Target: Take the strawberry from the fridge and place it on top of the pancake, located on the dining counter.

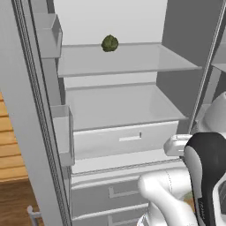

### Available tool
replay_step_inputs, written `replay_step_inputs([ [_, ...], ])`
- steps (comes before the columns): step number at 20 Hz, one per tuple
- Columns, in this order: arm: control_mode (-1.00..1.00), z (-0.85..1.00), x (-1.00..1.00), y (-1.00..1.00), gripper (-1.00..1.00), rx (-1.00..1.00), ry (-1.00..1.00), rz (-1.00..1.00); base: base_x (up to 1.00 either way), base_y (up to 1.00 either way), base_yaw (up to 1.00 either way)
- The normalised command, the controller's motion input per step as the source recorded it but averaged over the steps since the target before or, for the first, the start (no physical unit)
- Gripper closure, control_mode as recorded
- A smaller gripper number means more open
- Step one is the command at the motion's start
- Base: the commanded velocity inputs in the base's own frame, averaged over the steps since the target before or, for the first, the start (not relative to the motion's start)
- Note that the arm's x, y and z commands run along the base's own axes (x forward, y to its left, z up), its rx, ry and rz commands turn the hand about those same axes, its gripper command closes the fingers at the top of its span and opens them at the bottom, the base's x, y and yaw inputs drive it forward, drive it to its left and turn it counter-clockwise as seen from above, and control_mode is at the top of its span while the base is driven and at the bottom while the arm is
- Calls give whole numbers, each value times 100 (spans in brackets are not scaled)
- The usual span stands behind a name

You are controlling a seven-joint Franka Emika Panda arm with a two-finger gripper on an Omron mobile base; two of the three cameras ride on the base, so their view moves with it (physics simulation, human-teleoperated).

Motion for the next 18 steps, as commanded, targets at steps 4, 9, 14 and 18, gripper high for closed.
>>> replay_step_inputs([
  [4,100,0,0,0,100,0,0,0,-42,0,20],
  [9,100,0,0,0,100,0,0,0,-58,4,43],
  [14,100,0,0,0,100,0,0,0,-59,0,67],
  [18,100,0,0,0,100,0,0,0,-78,0,76],
])
